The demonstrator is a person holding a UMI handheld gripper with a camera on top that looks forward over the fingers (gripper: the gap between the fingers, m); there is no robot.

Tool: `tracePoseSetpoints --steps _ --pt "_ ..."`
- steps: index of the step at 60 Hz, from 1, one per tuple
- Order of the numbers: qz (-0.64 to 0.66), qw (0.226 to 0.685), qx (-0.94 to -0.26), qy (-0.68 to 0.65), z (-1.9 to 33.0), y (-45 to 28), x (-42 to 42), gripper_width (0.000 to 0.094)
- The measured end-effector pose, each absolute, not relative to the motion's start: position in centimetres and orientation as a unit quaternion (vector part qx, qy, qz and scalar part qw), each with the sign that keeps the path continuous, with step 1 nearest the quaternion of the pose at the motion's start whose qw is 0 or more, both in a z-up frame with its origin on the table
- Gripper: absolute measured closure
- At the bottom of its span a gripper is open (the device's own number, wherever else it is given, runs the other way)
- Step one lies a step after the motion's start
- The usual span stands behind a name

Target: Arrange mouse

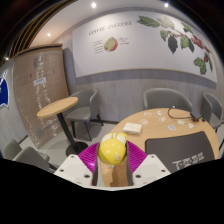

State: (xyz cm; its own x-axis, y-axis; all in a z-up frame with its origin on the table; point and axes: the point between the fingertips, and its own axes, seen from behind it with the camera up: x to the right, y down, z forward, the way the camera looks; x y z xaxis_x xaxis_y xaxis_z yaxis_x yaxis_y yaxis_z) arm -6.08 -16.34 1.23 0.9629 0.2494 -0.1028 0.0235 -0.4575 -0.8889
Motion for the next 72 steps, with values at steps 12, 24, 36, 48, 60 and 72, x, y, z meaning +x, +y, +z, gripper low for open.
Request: tracePoseSetpoints --steps 12,24,36,48,60,72 --pt "0.044 0.61 -0.79 -0.048 13.6 -20.7 11.8 0.0535" --pt "0.041 0.519 -0.854 0.023 1.9 -21.9 22.1 0.0535" --pt "0.06 0.46 -0.886 -0.006 -4.8 -23.3 22.9 0.0534" --pt "0.095 0.444 -0.89 -0.03 -6.1 -23.6 21.9 0.0358" --pt "0.084 0.481 -0.869 -0.078 -1.6 -28.6 23.9 0.0075" --pt "0.105 0.517 -0.847 -0.072 2.1 -35.0 27.6 0.0075"
